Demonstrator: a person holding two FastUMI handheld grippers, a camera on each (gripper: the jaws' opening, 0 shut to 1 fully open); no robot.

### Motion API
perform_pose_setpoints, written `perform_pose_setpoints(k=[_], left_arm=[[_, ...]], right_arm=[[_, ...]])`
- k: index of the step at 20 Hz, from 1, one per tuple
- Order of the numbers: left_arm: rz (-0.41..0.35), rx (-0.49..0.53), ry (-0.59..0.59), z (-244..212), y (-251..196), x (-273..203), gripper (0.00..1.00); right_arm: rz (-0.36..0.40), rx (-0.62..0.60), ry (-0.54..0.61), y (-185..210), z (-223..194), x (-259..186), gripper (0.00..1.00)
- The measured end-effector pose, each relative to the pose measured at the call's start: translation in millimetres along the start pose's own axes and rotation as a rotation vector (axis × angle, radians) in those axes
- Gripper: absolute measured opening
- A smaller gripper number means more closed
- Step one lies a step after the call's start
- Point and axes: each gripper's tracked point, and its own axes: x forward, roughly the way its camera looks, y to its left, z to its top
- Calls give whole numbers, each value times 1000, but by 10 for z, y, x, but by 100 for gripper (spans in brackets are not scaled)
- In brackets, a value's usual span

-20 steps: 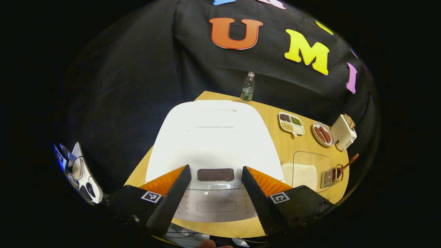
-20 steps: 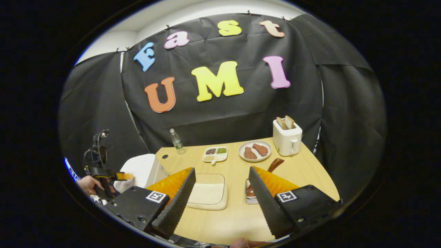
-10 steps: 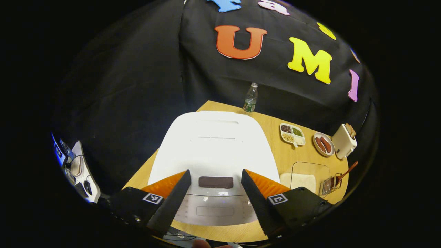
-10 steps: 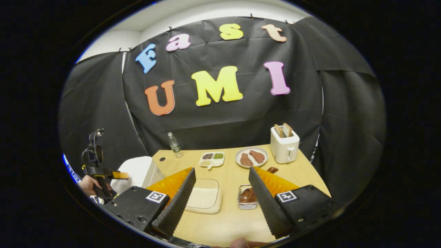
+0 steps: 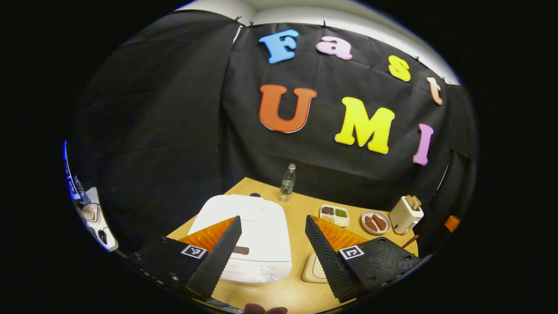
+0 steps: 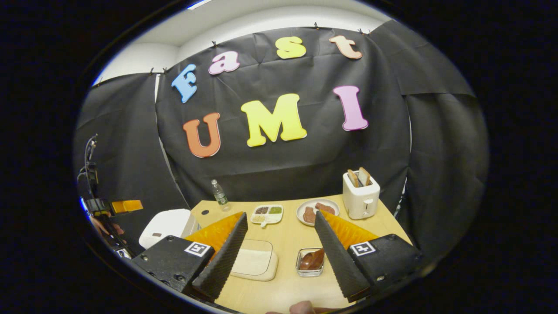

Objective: Close the left gripper, press the button to open the rice cooker; take a wooden spoon from the chopstick holder with the right hand, scoop a spoonful of rice and pour it into the rice cooker, then put the wooden spoon back into the chopstick holder.

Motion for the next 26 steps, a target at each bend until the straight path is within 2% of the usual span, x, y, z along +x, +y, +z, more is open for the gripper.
perform_pose_setpoints(k=[3, 6, 10, 15, 21, 26], left_arm=[[-72, 18, -110, 289, -268, -455, 94], [-147, 25, -177, 354, -414, -952, 95], [-207, 47, -152, -100, -405, -1608, 94], [-234, 87, -194, -233, -398, -2315, 94], [-226, 89, -244, -375, -575, -2775, 94], [-217, 128, -266, -433, -719, -2778, 94]], right_arm=[[-22, -33, -72, -7, 164, -315, 100], [-60, -69, -135, 76, 243, -802, 100], [-109, -65, -150, 271, -22, -1553, 100], [-160, -89, -154, 463, -220, -2265, 100], [-181, -83, -185, 605, -253, -2573, 100], [-161, -103, -186, 676, -311, -2640, 100]])
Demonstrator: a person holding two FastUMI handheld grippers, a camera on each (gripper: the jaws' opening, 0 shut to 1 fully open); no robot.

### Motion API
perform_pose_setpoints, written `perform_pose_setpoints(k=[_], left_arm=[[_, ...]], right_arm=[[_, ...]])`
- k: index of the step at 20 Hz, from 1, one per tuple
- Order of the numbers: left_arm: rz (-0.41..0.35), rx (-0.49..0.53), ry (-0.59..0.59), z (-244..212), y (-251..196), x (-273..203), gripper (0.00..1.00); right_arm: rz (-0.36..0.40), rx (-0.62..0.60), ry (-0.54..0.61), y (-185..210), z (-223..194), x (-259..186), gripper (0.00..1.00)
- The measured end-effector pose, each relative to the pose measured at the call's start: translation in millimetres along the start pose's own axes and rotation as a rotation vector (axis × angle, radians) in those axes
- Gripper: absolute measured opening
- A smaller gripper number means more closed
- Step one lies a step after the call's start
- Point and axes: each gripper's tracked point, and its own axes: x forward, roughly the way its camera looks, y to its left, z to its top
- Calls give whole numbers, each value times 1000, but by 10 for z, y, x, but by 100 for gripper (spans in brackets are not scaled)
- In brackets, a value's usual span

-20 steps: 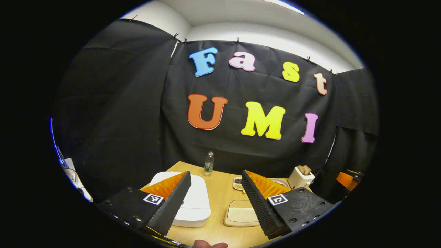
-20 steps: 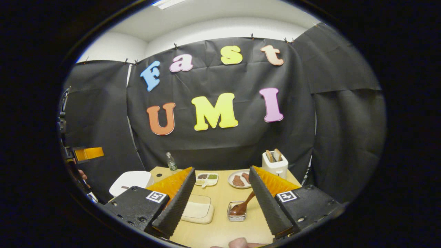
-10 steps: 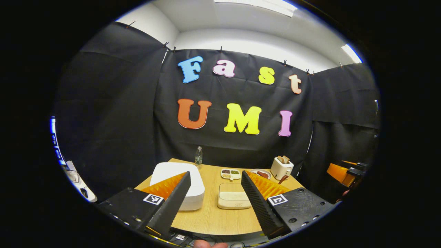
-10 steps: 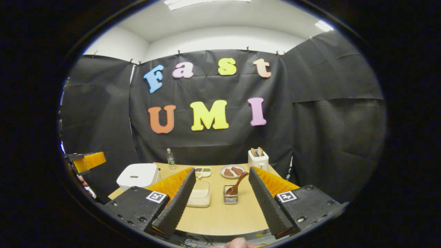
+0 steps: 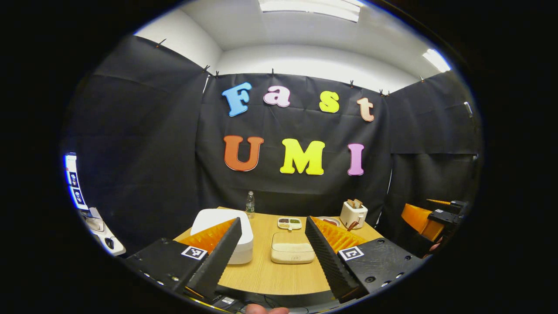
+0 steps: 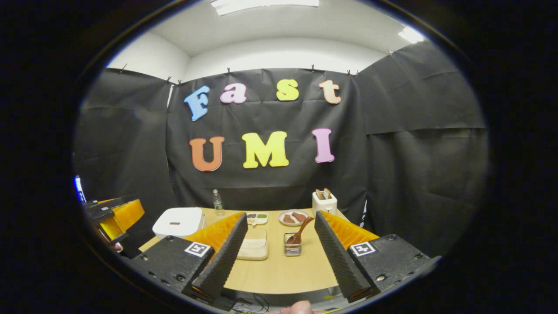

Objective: Close the left gripper, press the button to open the rice cooker; take a wooden spoon from the chopstick holder with the right hand, scoop a spoonful of rice and pour it into the rice cooker, then put the wooden spoon back into the chopstick holder.

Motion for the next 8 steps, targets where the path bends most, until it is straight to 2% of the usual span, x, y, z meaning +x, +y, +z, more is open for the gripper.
perform_pose_setpoints(k=[4, 8], left_arm=[[-8, -4, 1, 18, -68, -11, 94], [-2, 1, 2, 14, -87, -50, 94]], right_arm=[[-13, 17, -38, -43, 13, -41, 100], [-2, 23, -27, -54, -3, -25, 100]])
